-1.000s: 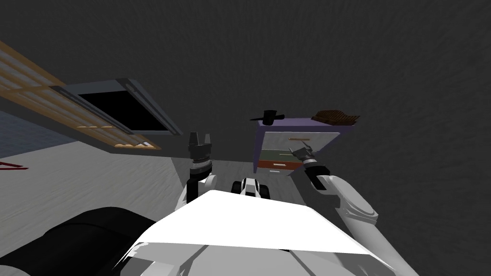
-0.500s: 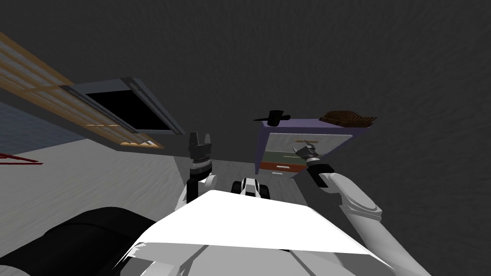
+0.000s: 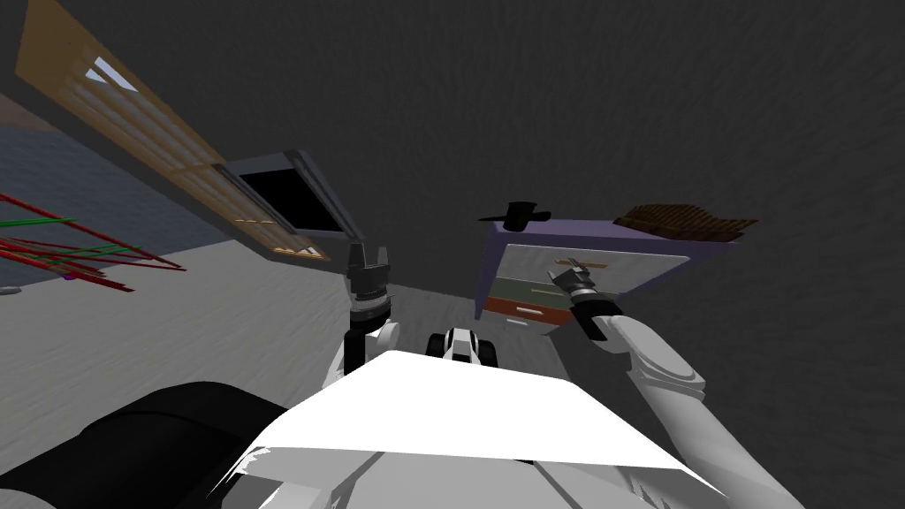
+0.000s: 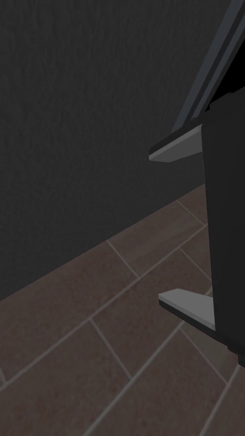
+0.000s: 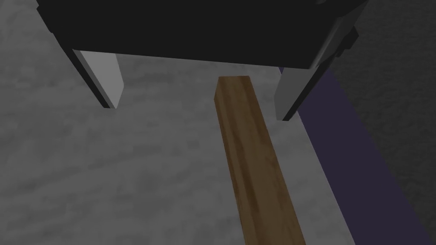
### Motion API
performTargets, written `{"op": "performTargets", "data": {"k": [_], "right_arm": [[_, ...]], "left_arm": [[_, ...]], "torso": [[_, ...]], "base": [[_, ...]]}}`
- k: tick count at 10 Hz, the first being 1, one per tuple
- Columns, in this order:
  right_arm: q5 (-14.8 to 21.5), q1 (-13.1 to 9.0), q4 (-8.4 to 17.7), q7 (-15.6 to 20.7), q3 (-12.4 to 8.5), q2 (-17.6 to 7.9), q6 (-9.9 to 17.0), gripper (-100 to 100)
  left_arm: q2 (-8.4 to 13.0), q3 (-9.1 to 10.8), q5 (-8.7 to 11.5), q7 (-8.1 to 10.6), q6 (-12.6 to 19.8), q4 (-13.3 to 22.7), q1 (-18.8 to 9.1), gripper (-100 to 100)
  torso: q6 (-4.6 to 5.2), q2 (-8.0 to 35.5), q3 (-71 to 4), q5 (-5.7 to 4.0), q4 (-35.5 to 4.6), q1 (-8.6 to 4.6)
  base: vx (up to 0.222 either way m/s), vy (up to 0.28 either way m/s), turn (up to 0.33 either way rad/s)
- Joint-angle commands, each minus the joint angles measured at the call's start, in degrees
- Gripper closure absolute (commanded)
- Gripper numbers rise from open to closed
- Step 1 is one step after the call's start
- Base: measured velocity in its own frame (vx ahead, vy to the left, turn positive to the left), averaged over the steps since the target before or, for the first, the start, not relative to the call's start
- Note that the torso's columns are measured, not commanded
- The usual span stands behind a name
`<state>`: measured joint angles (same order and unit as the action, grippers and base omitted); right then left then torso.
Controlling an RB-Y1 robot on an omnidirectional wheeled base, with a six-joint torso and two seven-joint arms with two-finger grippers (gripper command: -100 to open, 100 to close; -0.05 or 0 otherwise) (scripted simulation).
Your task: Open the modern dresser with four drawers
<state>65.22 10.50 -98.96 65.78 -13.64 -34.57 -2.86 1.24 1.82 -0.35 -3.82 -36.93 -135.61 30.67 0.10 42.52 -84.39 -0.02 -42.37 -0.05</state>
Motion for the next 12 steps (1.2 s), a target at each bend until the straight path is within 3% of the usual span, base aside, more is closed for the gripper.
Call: {"op": "performTargets", "data": {"k": [1,2,3,5,10,12], "right_arm": [[-0.13,-0.66,1.97,-0.55,-0.43,-1.28,2.27,-100],[-0.11,-1.82,4.33,-0.64,-1.21,-1.84,3.4,-100],[-0.11,-1.82,4.33,-0.64,-1.21,-1.84,3.4,-100],[-0.06,-4.13,8.36,-0.82,-2.77,-2.96,5.66,-100],[-0.02,-6.44,13.76,-1.01,-4.33,-4.08,7.91,-100],[0.02,-8.76,17.62,-1.19,-5.89,-5.2,10.17,-100]], "left_arm": [[0.0,-0.01,0.0,0.0,0.0,0.0,-0.01,0],[0.0,0.0,0.0,0.0,0.0,-0.01,0.01,0],[0.0,0.0,0.0,0.0,0.0,0.0,0.0,0],[0.0,0.0,0.0,0.0,0.0,0.0,0.0,0],[0.0,0.0,0.0,0.0,0.0,0.0,0.0,0],[0.0,0.0,0.0,0.0,0.0,0.0,0.01,0]], "torso": [[-0.13,-0.28,-0.19,0.03,0.09,0.08],[-0.06,-0.45,-0.31,0.04,0.15,0.08],[-0.14,-0.35,-0.26,0.02,0.13,0.05],[-0.14,-0.23,-0.18,0.02,0.09,0.06],[-0.15,-0.27,-0.2,0.02,0.1,0.07],[-0.16,-0.23,-0.18,0.04,0.08,0.08]], "base": [[-0.095,-0.028,0.145],[-0.12,-0.032,0.284],[-0.093,-0.022,0.167],[-0.141,-0.028,0.36],[-0.112,-0.001,0.232],[-0.151,0.014,0.326]]}}
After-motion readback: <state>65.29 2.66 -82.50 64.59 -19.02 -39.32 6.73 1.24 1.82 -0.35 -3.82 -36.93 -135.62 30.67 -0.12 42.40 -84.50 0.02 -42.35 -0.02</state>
